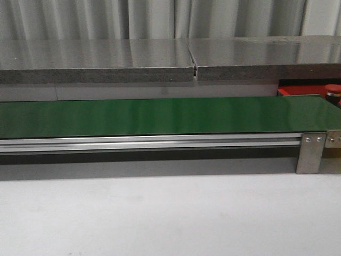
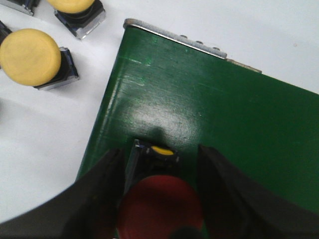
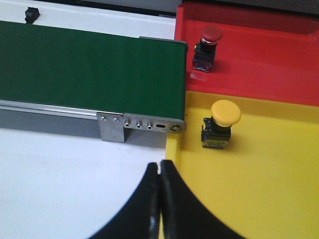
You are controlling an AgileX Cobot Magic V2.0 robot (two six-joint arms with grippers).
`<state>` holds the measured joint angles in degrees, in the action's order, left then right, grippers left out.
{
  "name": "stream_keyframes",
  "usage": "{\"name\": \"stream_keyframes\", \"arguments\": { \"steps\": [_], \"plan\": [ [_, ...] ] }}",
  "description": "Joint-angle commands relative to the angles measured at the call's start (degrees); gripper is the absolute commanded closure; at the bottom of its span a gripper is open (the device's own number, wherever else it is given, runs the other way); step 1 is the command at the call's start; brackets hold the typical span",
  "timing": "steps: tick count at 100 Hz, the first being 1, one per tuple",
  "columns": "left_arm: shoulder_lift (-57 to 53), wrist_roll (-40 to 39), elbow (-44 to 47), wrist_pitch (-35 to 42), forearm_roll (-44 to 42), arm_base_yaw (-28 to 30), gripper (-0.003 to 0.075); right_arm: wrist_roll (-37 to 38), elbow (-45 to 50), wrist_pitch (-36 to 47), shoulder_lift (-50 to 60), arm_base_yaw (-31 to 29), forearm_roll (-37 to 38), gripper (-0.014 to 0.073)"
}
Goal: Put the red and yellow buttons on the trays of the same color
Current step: 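Carry the red button onto the belt start and open the left gripper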
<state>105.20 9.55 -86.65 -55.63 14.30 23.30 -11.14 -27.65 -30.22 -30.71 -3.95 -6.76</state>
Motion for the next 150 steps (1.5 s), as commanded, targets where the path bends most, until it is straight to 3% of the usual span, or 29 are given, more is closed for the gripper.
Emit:
{"name": "stream_keyframes", "arguments": {
  "steps": [1, 9, 16, 39, 69, 150],
  "plan": [
    [-2.76, 0.22, -1.93, 1.52, 1.14, -0.42, 0.0351, -0.48, -1.48, 3.75, -0.14, -0.15, -0.34, 0.0662],
    [-2.76, 0.22, -2.02, 1.88, 1.26, -0.42, 0.0225, -0.48, -1.48, 3.75, -0.14, -0.15, -0.34, 0.0662],
    [-2.76, 0.22, -2.41, 2.04, 1.49, -0.42, 0.0180, -0.48, -1.48, 3.80, -0.14, -0.15, -0.34, 0.0662],
    [-2.76, -0.81, -7.90, 2.19, 1.71, -0.42, 0.0185, -0.48, -1.48, 3.80, -0.14, -0.15, -0.34, 0.0662],
    [-1.68, -18.48, -11.18, 2.64, -3.01, 4.28, 0.0197, -0.48, -1.48, 3.80, -0.14, -0.15, -0.34, 0.0662],
    [12.54, -24.32, -15.71, 0.95, -2.17, 7.08, 0.0209, -0.48, -1.48, 3.80, -0.14, -0.15, -0.34, 0.0662]
  ]
}}
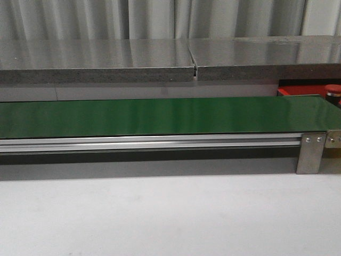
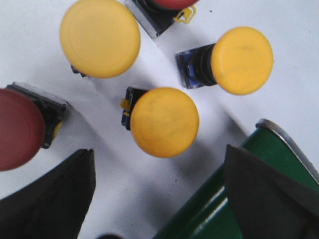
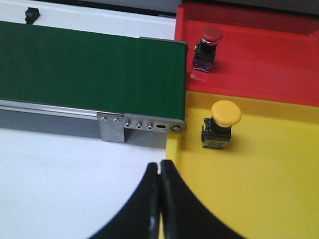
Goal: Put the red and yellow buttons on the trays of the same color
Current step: 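Carry the red button onto the belt start and open the left gripper, then grasp a yellow button from the pile with the left gripper, set it on the belt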
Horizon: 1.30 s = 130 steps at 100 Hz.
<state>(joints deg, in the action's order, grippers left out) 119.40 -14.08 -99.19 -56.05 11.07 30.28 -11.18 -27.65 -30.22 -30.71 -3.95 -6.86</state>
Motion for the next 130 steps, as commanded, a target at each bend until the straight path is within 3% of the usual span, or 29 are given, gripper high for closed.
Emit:
{"name": "stream_keyframes", "arguments": {
  "steps": [1, 51, 130],
  "plan": [
    [-1.38, -0.68, -3.35, 1.39, 1.06, 0.10, 0.0209, -0.44, -1.48, 3.80, -0.14, -0.15, -0.24, 0.0662],
    [3.60, -0.68, -8.17, 1.78, 1.75, 0.10, 0.0232, -0.44, -1.48, 3.80, -0.14, -0.15, -0.24, 0.0662],
    [3.03, 0.04, -8.82, 1.10, 1.97, 0.10, 0.0570, -0.44, -1.48, 3.80, -0.14, -0.15, -0.24, 0.0662]
  ]
}}
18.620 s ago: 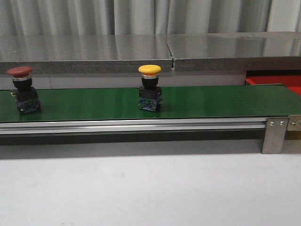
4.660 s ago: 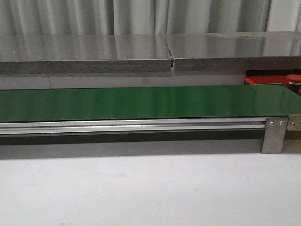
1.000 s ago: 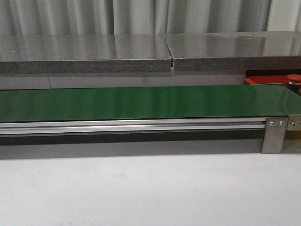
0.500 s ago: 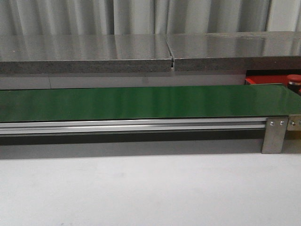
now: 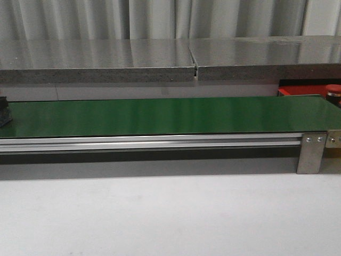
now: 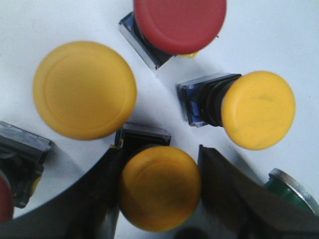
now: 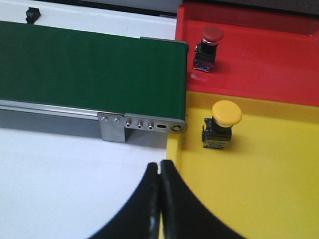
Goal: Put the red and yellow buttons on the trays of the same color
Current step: 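Grasp a yellow button from the pile with the left gripper, set it on the belt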
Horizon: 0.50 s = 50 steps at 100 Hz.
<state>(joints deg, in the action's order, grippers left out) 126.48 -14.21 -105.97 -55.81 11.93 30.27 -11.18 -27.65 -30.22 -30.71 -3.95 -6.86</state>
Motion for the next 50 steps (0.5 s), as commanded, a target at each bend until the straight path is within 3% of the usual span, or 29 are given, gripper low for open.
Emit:
{"name": "stream_keyframes", "arguments": {
  "steps": [1, 50],
  "plan": [
    [-4.06, 0.34, -2.04, 0.86, 1.10, 0.11, 0.0573, -0.44, -1.48, 3.80, -0.14, -0.15, -0.24, 0.0662],
    [-13.38, 5.68, -0.57, -0.88, -0.24, -0.56, 0.0641, -0.44, -1.48, 3.80, -0.14, -0.15, -0.24, 0.0662]
  ]
}}
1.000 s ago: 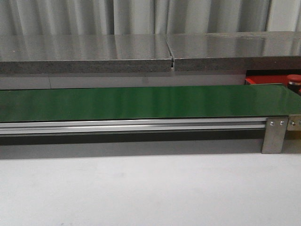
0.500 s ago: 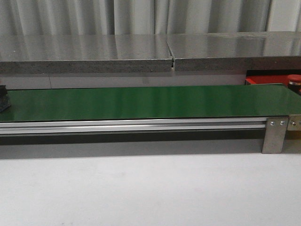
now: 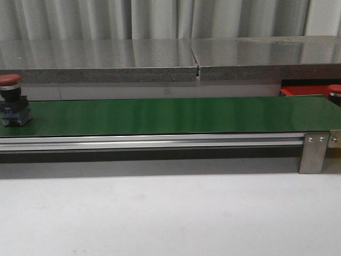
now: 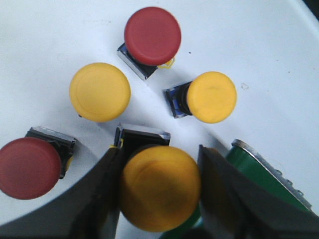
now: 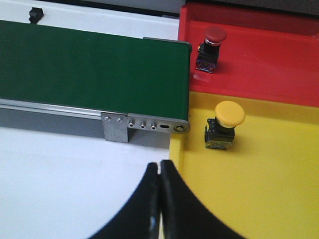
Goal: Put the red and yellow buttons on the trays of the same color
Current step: 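Grasp a yellow button from the pile with the left gripper, set it on the belt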
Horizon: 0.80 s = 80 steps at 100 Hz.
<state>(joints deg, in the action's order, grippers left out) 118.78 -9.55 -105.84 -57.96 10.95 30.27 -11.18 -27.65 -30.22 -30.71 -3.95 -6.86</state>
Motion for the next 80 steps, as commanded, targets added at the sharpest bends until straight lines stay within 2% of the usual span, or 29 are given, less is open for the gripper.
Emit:
{"name": "stream_keyframes", "arguments": {
  "steps": [1, 45, 80],
  "plan": [
    [-6.04, 1.03, -0.60, 1.15, 0.76, -0.56, 0.0641, -0.44, -1.48, 3.80, -0.14, -0.15, -0.24, 0.0662],
    [-16.53, 5.73, 11.11, 3.34, 3.97, -3.92, 0.0659, -0.44, -1.48, 3.80, -0.14, -0.15, -0.24, 0.0662],
    [-17.53, 6.54, 16.68, 4.04, 3.97, -7.49, 0.0659, -0.44, -1.48, 3.80, -0.14, -0.15, -0.24, 0.0662]
  ]
}}
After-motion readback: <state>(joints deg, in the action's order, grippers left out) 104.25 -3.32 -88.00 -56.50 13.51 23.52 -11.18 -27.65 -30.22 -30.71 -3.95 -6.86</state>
